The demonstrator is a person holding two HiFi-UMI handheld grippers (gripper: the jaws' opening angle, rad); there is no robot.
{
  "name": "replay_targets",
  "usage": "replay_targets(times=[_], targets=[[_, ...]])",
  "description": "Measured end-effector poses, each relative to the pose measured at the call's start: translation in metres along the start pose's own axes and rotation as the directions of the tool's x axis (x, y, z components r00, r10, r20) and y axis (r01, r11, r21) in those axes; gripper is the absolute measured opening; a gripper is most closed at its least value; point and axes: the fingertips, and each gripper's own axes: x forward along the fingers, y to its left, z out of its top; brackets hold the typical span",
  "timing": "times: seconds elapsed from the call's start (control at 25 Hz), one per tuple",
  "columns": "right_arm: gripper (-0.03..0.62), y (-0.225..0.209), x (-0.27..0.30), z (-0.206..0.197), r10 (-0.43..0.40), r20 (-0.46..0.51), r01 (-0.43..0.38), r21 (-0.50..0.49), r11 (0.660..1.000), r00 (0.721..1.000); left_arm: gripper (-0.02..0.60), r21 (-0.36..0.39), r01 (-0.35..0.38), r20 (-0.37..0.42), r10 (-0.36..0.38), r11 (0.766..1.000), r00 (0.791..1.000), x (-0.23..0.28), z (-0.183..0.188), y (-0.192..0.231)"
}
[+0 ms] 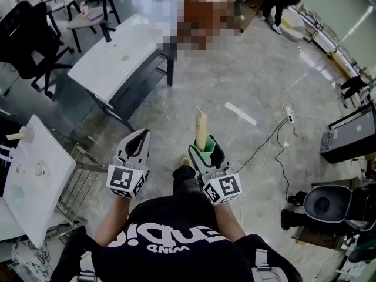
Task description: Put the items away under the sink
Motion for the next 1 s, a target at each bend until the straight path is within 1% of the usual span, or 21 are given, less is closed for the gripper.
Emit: replay_targets(times=[0.2, 0.48, 0.6, 0.8, 1.0], targets=[[0.314, -0.039, 0.039, 0.015, 0.016, -0.002, -0.016, -0.015, 1.000, 1.000, 0.020, -0.008, -0.012, 0.001, 0.012, 1.000, 1.000, 0.053, 0.006, 0.017], [0.316, -0.106, 0.090, 0.028, 0.049, -0.022, -0.049, -0.016, 0.999, 0.999, 0.020, -0.026, -0.032, -0.001, 0.032, 0.999, 1.000, 0.135, 0.018, 0.032], [0.316, -0.136, 0.108, 0.030, 0.074, -0.033, -0.074, -0.017, 0.997, 0.997, 0.020, -0.020, -0.051, -0.001, 0.051, 0.999, 0.999, 0.167, 0.021, 0.037], [0.316, -0.179, 0.135, 0.035, 0.106, -0.038, -0.107, -0.026, 0.994, 0.994, 0.020, -0.031, -0.083, 0.003, 0.083, 0.996, 0.997, 0.213, 0.022, 0.044], [0.316, -0.196, 0.167, 0.029, 0.130, -0.059, -0.131, -0.018, 0.991, 0.990, 0.020, -0.044, -0.093, -0.008, 0.092, 0.995, 0.996, 0.243, 0.018, 0.061]])
